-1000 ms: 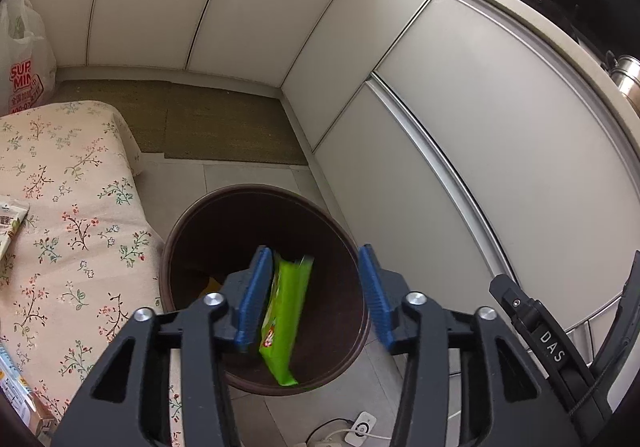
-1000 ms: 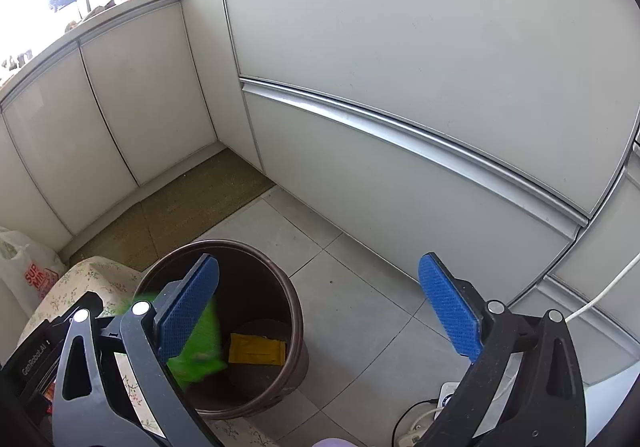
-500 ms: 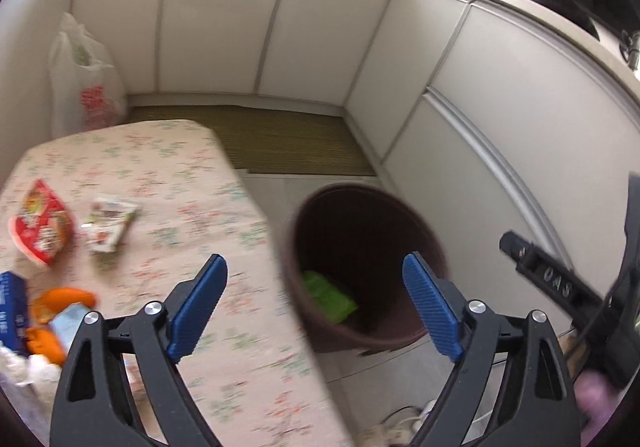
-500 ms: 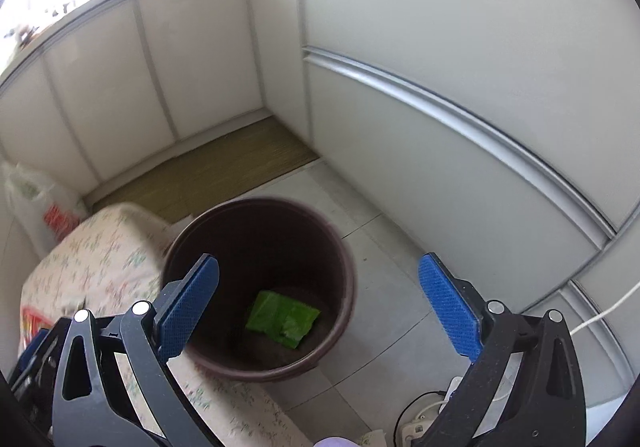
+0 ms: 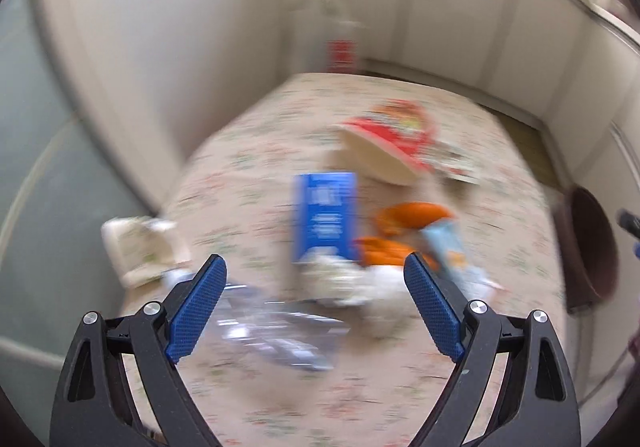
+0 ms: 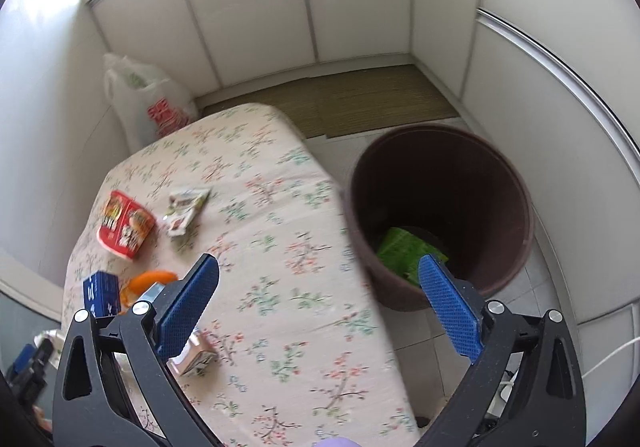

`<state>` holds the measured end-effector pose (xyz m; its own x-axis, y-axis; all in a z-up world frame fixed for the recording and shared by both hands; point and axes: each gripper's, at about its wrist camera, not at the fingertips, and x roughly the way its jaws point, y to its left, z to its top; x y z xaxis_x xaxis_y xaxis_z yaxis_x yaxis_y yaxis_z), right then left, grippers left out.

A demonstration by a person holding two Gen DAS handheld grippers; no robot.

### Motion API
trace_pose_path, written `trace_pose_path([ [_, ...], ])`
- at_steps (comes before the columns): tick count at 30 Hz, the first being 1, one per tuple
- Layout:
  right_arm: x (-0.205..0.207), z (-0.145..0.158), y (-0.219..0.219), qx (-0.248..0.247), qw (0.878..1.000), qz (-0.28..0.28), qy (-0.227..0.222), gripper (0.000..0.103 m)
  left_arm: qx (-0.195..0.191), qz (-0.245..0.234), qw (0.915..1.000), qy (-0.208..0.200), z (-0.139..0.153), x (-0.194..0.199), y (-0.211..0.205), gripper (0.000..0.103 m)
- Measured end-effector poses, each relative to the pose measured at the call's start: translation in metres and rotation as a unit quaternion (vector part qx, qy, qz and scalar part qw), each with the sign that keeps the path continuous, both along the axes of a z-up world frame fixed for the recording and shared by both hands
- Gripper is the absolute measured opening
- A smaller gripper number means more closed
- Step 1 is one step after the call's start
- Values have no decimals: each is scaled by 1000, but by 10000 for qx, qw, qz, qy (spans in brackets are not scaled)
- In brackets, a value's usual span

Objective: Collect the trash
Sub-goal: 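Grasp the crumpled white paper cup with the left gripper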

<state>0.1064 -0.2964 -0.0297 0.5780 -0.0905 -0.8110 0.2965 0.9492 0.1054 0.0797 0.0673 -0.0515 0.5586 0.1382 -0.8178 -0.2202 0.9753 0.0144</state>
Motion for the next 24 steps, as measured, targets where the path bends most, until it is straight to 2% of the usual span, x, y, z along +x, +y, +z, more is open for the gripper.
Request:
trace_pose_path([
  [3,10,-9,26,-63,9997,203,125,96,582,848,9947,30,-14,-5,49,88],
  [6,16,-20,44,-58,9990,359,248,96,963,1247,9872,254,-38,4,84,88],
  [11,22,-35,66,-108,9978,507,417,96,1040,1580,9799,641,-71,26,112,88],
  [15,25,-39,74,-245,9965,632,479,96,1016,1843,9744,789,-84,39,125,88],
  [18,26,-40,78,-326,9959,699,471,96,841,1954,9727,928,-96,45,133,88],
  [23,32,-44,88,-402,9945,823,510,96,1122,1991,9683,1004,-109,57,134,87],
  [24,33,-46,90,-399,9940,873,530,96,1161,1938,9691,988,-110,58,133,81],
])
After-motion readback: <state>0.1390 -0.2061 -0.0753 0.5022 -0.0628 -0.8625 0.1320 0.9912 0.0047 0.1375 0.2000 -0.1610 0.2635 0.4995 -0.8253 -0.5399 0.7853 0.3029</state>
